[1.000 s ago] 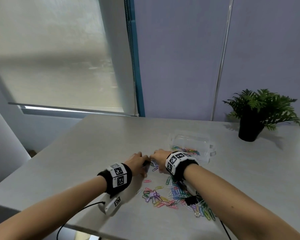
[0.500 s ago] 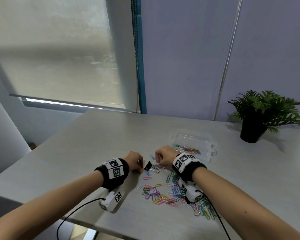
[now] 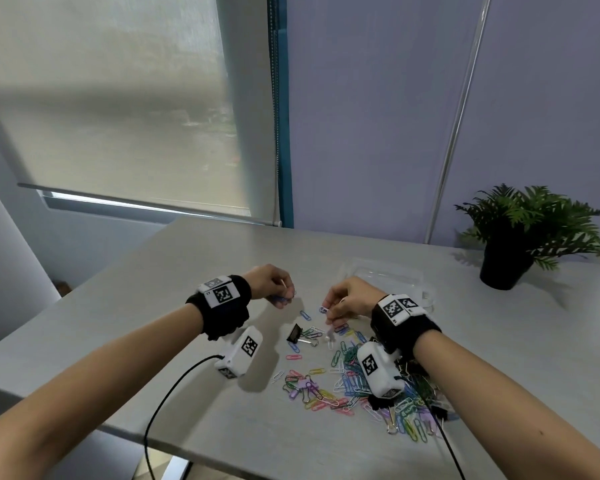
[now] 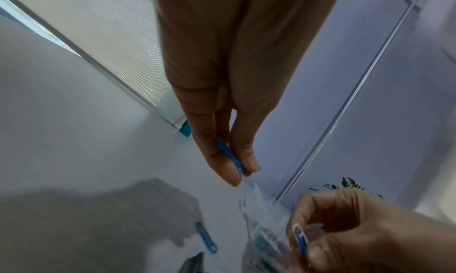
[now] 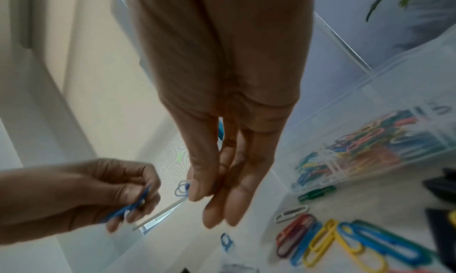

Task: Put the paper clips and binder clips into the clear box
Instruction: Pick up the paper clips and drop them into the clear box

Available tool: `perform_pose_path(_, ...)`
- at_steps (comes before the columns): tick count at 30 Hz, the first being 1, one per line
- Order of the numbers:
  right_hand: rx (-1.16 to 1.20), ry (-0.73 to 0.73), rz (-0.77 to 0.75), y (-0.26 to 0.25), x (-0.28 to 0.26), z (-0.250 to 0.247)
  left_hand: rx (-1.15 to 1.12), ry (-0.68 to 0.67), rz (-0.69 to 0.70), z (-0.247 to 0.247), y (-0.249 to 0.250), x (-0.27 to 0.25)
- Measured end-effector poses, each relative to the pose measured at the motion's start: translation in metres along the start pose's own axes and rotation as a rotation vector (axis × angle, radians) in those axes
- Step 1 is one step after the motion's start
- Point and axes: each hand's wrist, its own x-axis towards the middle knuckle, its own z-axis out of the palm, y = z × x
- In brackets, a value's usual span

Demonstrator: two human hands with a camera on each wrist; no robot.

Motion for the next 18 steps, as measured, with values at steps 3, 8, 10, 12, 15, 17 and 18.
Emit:
perform_pose_path(3,-0.234,0.053,0.016,0.002,-0.002,-0.002,-0.05,0.013,0.04,0.003,0.012,0.015)
perform_pose_path(8,-0.665,0.1,0.001,-0.005,0.004,0.019,-0.083,0.042,0.055,0.003,0.022,0.029)
perform_pose_path(10,-0.69,0.082,-0.001,-0.006,0.01,0.031,-0.072,0.054,0.051,0.002,0.023,0.031)
perform_pose_path(12,-0.746,0.046,0.005,-0.007,0.013,0.041,-0.049,0.071,0.044,-0.001,0.027,0.033)
perform_pose_path(15,-0.849,0.014,-0.025,-0.008,0.015,0.053,-0.002,0.077,0.023,-0.006,0.04,0.043)
perform_pose_path(17,-0.892,0.022,-0.045,-0.004,0.017,0.055,0.028,0.065,0.018,-0.008,0.051,0.053)
perform_pose_path(18,-0.914,0.021,-0.043,-0.004,0.015,0.055,0.043,0.053,0.025,-0.007,0.057,0.058)
